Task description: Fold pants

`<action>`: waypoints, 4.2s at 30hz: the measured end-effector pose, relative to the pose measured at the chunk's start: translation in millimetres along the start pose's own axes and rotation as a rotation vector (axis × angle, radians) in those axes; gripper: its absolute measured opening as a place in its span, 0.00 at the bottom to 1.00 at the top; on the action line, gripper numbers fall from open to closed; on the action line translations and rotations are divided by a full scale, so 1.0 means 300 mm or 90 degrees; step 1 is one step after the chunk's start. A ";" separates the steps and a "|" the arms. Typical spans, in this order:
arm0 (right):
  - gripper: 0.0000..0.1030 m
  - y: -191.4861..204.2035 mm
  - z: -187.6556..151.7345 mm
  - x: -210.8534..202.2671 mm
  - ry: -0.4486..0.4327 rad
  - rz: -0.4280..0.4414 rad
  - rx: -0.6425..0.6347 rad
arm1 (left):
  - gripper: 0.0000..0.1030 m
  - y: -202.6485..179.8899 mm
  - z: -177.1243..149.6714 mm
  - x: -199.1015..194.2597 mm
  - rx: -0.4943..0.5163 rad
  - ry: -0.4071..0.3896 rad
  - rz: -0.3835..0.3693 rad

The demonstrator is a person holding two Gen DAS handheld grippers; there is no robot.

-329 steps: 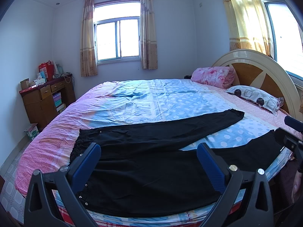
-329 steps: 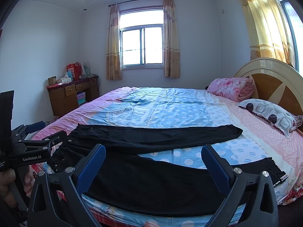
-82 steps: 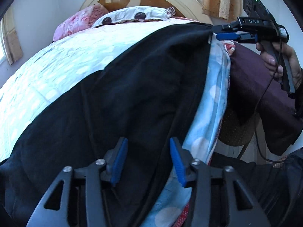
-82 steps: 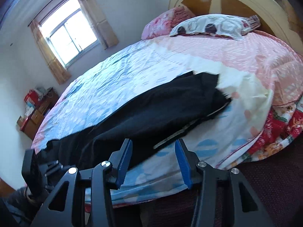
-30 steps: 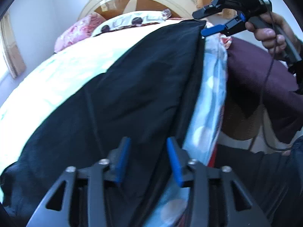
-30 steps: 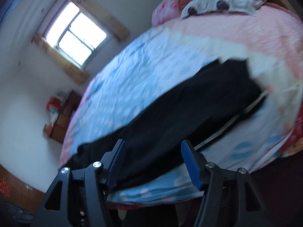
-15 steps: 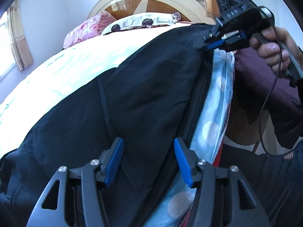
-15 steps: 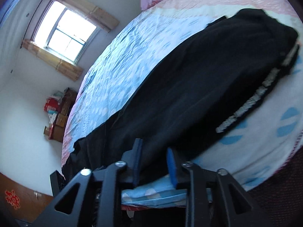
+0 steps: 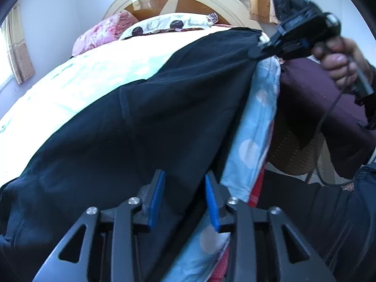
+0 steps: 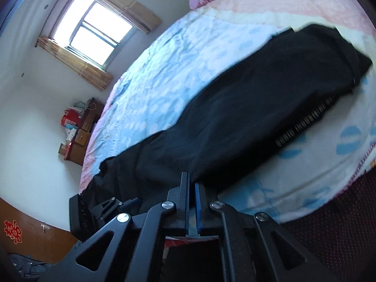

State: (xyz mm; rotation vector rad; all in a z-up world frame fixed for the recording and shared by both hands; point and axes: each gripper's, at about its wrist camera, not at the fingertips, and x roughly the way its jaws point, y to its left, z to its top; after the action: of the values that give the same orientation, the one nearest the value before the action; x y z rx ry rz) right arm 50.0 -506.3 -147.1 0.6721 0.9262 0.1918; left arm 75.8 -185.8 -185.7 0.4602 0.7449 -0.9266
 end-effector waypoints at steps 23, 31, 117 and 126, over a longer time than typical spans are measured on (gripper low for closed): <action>0.43 -0.075 0.040 -0.173 -0.072 -0.119 -0.051 | 0.50 0.036 0.001 -0.103 -0.040 -0.029 -0.033; 0.43 -0.222 0.295 -0.385 -0.215 -0.148 0.040 | 0.59 0.141 0.022 -0.062 -0.102 -0.037 0.025; 0.35 -0.168 0.445 -0.178 -0.128 -0.331 -0.077 | 0.87 0.126 -0.024 0.011 -0.073 -0.028 0.023; 0.52 -0.194 0.329 -0.277 -0.170 -0.203 -0.012 | 0.93 0.121 0.009 -0.031 -0.092 -0.053 0.031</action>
State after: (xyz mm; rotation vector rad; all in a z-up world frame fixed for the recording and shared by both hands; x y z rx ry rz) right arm 70.6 -632.1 -85.4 0.5099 0.7607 -0.1692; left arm 103.9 -163.2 -175.3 0.3096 0.7167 -0.8354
